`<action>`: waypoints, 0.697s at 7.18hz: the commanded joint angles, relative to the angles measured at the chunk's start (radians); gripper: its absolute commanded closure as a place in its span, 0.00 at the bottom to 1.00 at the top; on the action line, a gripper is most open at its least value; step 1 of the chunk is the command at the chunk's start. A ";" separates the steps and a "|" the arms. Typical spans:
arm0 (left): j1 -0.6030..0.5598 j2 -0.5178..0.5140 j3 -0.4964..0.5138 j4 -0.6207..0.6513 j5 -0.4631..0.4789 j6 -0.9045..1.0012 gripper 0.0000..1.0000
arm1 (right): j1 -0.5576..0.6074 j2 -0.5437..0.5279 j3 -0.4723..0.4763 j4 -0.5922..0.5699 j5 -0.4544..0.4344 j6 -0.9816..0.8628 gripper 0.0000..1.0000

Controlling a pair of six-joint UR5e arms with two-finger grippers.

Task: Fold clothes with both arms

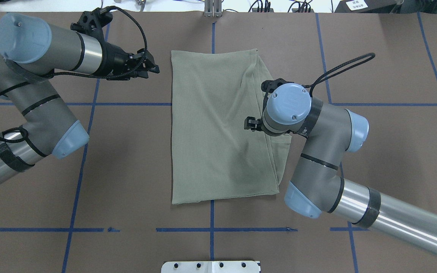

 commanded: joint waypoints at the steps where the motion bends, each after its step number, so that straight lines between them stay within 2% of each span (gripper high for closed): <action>1: 0.001 0.004 -0.001 -0.001 0.000 0.011 0.55 | -0.106 -0.075 0.106 0.068 -0.081 0.366 0.00; 3: 0.004 0.004 -0.006 -0.001 0.006 0.010 0.55 | -0.226 -0.169 0.225 0.058 -0.173 0.598 0.00; 5: 0.008 0.004 -0.009 -0.002 0.015 0.008 0.55 | -0.269 -0.217 0.236 0.057 -0.199 0.736 0.00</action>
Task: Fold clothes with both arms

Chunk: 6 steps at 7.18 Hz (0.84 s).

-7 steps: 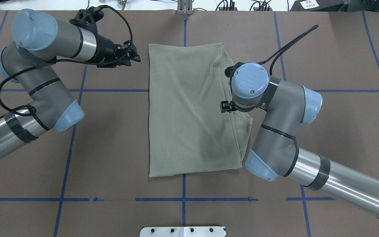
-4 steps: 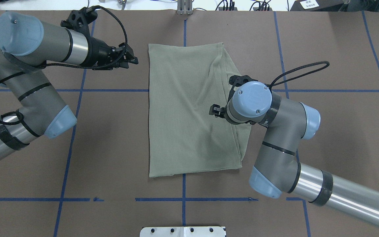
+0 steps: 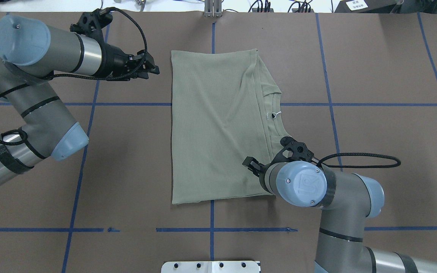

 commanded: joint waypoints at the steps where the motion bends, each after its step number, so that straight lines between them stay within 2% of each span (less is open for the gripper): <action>1: 0.001 -0.001 -0.003 0.000 0.013 -0.001 0.55 | -0.034 -0.060 0.015 -0.001 -0.018 0.105 0.01; 2: 0.001 0.000 -0.003 -0.001 0.013 0.001 0.55 | -0.035 -0.066 0.015 -0.001 -0.015 0.114 0.01; 6: 0.001 0.000 -0.009 0.000 0.024 0.004 0.55 | -0.026 -0.059 0.012 -0.003 -0.017 0.128 0.33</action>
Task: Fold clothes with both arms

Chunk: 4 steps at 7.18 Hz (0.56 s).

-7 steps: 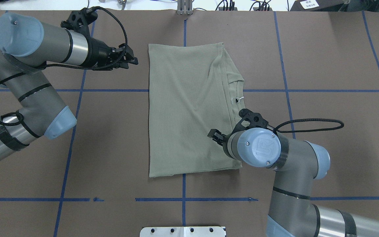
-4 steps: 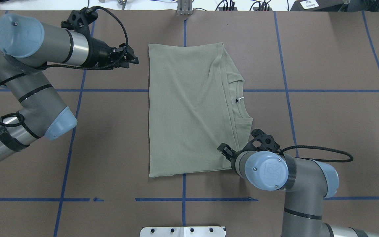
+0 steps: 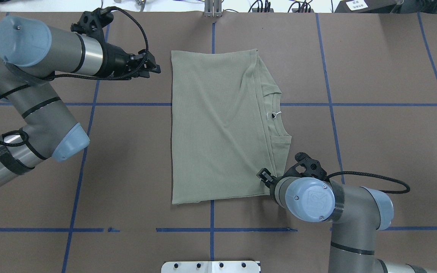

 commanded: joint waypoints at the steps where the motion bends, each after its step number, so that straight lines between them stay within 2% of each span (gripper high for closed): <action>1: -0.001 0.004 -0.014 0.000 0.022 0.000 0.55 | 0.005 -0.010 -0.001 -0.001 -0.004 0.002 0.47; 2: -0.001 0.013 -0.016 0.000 0.025 0.000 0.55 | 0.009 -0.012 0.016 -0.001 -0.004 0.002 0.90; 3: 0.000 0.022 -0.019 0.000 0.026 -0.001 0.55 | 0.008 -0.015 0.015 -0.001 -0.004 0.002 1.00; 4: 0.000 0.025 -0.032 0.000 0.028 0.000 0.55 | 0.008 -0.015 0.019 -0.001 -0.004 0.002 1.00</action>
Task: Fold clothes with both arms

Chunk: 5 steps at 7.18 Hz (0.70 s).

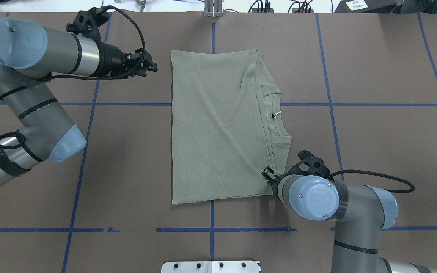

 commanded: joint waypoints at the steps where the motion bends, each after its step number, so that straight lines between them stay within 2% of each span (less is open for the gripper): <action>1: 0.004 0.026 -0.017 0.000 0.006 0.001 0.55 | -0.001 -0.002 0.007 0.000 0.000 0.002 1.00; 4: 0.008 0.030 -0.028 0.026 0.004 -0.015 0.55 | -0.001 -0.003 0.025 0.000 0.000 0.005 1.00; 5: 0.030 0.055 -0.081 0.087 -0.016 -0.080 0.55 | -0.019 -0.011 0.040 0.000 0.001 0.038 1.00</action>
